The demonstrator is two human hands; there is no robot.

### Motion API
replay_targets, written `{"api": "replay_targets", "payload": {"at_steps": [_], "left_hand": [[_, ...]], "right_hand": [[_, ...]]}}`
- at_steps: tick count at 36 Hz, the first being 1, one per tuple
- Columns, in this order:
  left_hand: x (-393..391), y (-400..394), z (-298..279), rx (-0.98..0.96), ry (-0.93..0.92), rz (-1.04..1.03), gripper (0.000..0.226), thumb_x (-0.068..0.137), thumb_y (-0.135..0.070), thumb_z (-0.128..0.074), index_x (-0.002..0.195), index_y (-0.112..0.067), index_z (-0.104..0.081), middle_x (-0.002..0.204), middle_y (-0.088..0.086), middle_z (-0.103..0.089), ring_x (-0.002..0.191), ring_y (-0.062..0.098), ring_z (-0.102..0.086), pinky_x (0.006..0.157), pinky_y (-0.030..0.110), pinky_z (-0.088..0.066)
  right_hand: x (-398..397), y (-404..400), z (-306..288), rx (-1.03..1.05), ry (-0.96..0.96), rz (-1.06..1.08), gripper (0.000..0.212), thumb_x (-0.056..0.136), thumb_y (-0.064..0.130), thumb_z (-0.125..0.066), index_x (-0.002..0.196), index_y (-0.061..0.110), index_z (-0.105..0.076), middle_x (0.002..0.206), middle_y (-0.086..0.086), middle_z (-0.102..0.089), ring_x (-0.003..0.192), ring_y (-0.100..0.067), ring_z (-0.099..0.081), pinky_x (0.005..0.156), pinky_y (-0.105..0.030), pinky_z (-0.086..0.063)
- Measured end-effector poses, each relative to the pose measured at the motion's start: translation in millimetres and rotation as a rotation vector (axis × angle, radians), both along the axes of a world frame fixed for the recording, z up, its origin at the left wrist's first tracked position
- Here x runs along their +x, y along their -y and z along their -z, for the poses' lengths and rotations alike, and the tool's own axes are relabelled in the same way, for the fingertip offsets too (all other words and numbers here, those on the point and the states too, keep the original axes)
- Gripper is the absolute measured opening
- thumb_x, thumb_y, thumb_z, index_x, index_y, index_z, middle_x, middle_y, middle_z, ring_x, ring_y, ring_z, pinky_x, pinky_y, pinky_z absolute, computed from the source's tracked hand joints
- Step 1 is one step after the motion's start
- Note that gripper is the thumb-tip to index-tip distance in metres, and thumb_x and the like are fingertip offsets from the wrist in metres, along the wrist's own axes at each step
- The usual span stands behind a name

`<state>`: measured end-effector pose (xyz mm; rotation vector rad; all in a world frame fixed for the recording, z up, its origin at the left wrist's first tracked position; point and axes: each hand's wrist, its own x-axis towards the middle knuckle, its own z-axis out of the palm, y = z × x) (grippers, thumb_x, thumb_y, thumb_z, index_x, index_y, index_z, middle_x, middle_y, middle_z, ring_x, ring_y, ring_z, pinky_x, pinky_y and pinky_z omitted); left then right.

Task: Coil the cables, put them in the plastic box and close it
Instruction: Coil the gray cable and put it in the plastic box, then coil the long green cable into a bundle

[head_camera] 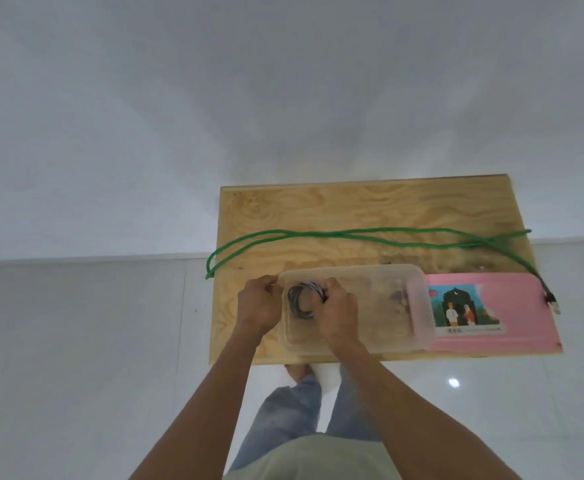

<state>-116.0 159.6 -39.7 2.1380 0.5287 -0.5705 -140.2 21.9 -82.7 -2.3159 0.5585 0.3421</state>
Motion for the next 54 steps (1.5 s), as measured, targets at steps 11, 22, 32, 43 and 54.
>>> {"api": "replay_targets", "payload": {"at_steps": [11,22,32,43,54], "left_hand": [[0,1,1,-0.007,0.01,-0.007,0.03,0.102,-0.029,-0.052,0.121,-0.015,-0.072,0.11,0.007,-0.074,0.092,0.02,-0.062,0.086,0.03,-0.05],[0,2,1,-0.032,0.0,-0.029,0.029,0.102,-0.028,-0.053,0.12,-0.015,-0.071,0.108,0.009,-0.074,0.089,0.022,-0.062,0.084,0.032,-0.052],[-3,0,2,-0.014,0.005,-0.004,0.031,0.101,-0.03,-0.054,0.122,-0.014,-0.071,0.111,0.011,-0.073,0.098,0.029,-0.067,0.088,0.041,-0.057],[7,-7,-3,-0.009,0.071,-0.04,0.036,0.101,-0.032,-0.054,0.124,-0.01,-0.068,0.111,0.011,-0.073,0.103,0.025,-0.065,0.097,0.036,-0.05],[65,-9,-3,0.132,0.175,0.026,0.031,0.097,-0.02,-0.061,0.125,-0.006,-0.066,0.124,0.013,-0.067,0.111,0.029,-0.064,0.093,0.033,-0.047]], "right_hand": [[5,-10,5,0.042,0.005,0.034,0.022,0.092,0.027,-0.063,0.103,0.009,-0.07,0.095,-0.01,-0.073,0.09,-0.03,-0.066,0.076,-0.031,-0.048],[0,2,-8,0.118,-0.003,-0.001,0.033,0.103,0.026,-0.043,0.091,0.01,-0.069,0.095,-0.012,-0.073,0.091,-0.032,-0.064,0.075,-0.028,-0.038],[-1,13,-23,0.117,-0.071,-0.001,0.038,0.103,0.029,-0.041,0.124,0.01,-0.067,0.125,-0.011,-0.068,0.118,-0.03,-0.059,0.101,-0.031,-0.04],[9,23,-55,0.072,0.146,0.02,0.022,0.099,0.026,-0.051,0.09,0.014,-0.067,0.08,-0.001,-0.065,0.073,-0.019,-0.058,0.064,-0.026,-0.038],[91,45,-64,-0.022,0.186,-0.184,0.022,0.096,0.016,-0.056,0.111,0.009,-0.07,0.106,-0.008,-0.072,0.096,-0.024,-0.067,0.078,-0.026,-0.05]]}}
